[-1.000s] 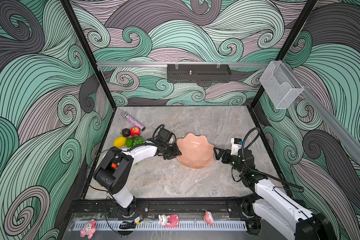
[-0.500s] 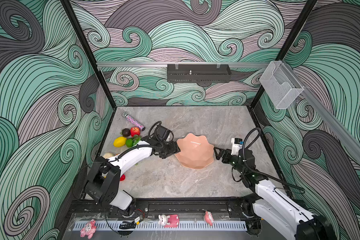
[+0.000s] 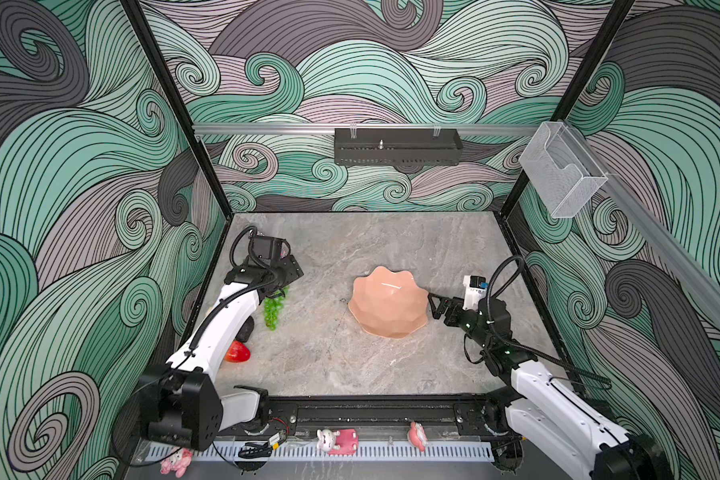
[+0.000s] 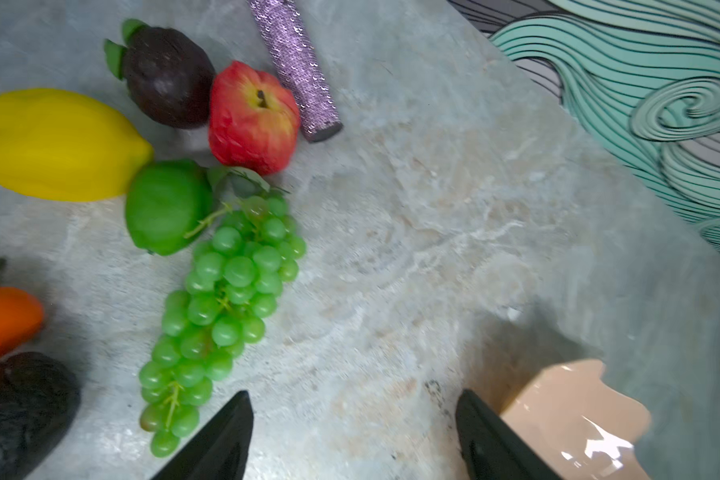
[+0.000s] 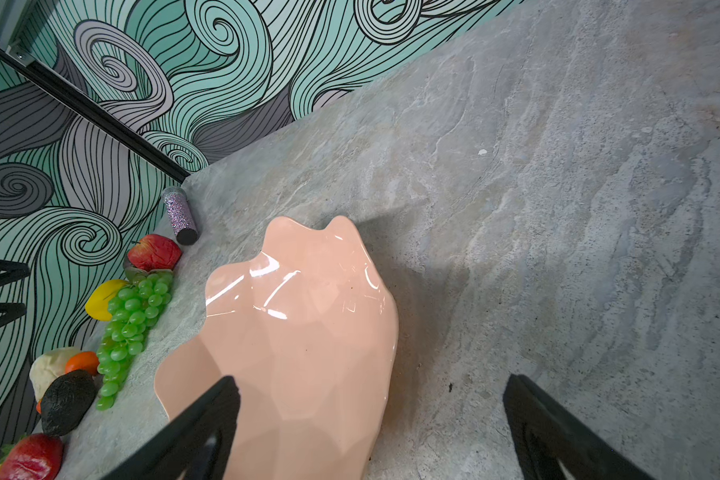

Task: Place and organize the fake fruits in the fruit bowl
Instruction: 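Release the bowl and move the left gripper back over the fruits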

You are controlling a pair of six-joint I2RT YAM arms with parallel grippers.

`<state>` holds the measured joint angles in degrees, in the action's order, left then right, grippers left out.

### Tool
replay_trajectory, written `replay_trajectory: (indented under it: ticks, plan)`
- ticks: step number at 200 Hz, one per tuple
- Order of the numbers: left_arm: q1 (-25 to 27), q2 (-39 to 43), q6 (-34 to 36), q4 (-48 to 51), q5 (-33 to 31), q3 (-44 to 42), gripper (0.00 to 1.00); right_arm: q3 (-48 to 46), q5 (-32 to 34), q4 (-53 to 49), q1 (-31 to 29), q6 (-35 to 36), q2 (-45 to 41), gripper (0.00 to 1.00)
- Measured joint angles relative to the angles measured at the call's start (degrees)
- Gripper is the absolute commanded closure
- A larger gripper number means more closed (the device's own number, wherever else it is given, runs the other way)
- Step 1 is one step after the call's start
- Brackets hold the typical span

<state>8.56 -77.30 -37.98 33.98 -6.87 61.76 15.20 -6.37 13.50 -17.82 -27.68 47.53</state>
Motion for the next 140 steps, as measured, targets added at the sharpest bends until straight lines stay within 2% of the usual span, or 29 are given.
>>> replay_trajectory:
  ticks: [36,79,140]
  plan:
    - [-1.9,-20.6,0.3,5.5,-10.1,19.2,0.13,0.0,0.5,0.0,0.0,0.0,0.0,0.0]
    - [-5.4,-37.2,3.3,18.2,-13.3,39.1,0.1,0.0,0.5,0.0,0.0,0.0,0.1,0.0]
    - [-8.4,-45.9,6.6,26.4,-10.0,47.7,0.13,0.0,0.3,0.0,0.0,0.0,0.8,0.0]
